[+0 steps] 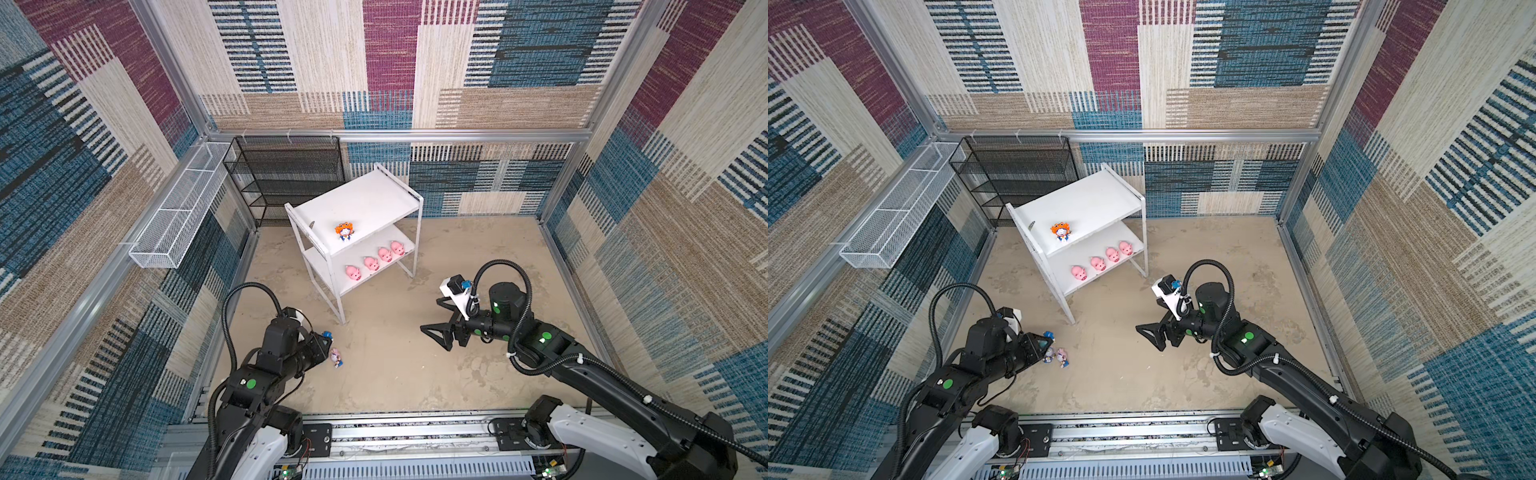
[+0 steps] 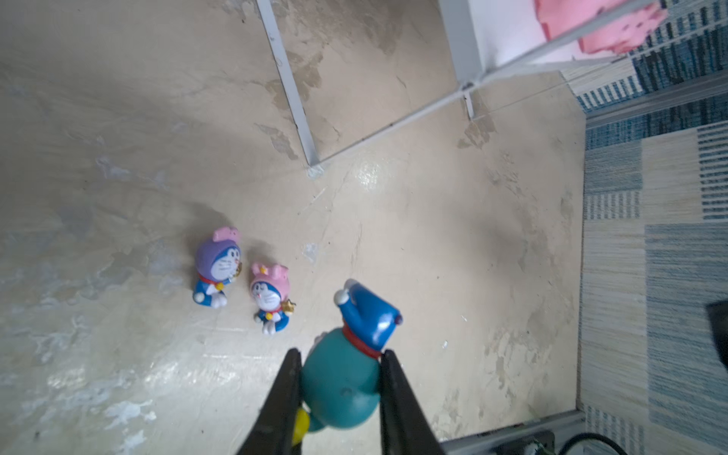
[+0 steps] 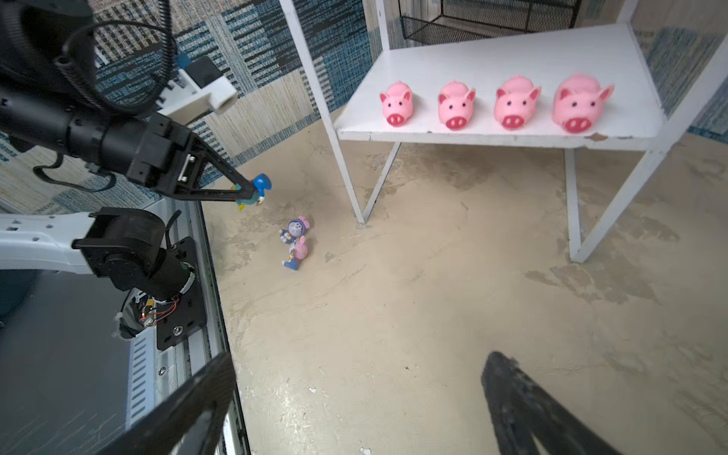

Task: Place and organize the plastic toys onto the shelf
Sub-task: 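Close the left gripper on the teal blue-hat figurine and lift it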

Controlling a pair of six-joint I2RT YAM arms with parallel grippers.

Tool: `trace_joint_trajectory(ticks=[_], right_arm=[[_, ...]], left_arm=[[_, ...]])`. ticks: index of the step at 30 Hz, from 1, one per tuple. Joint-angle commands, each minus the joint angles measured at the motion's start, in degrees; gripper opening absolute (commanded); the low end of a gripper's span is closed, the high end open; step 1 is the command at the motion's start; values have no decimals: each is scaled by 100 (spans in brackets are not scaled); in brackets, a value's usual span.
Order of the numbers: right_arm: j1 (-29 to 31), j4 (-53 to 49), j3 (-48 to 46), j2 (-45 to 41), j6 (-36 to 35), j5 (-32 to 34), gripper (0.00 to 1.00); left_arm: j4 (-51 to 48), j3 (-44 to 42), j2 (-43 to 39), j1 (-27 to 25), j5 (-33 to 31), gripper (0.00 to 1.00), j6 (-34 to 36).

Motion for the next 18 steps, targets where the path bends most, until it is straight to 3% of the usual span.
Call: trace_joint_trajectory(ticks=[1, 6, 12, 18], right_arm=[[6, 255, -154, -23, 362, 117, 100], [357, 653, -648, -78, 100, -127, 92], [1909, 1603, -947, 636, -539, 1097, 92], [2558, 3310, -1478, 1112, -1493, 1833, 93]], left_arm=[[-302, -102, -101, -303, -89, 18, -568], [-47, -340, 12, -935, -247, 18, -909], [470, -203, 707, -1456, 104, 18, -953], [598, 144, 1264, -1620, 912, 19, -937]])
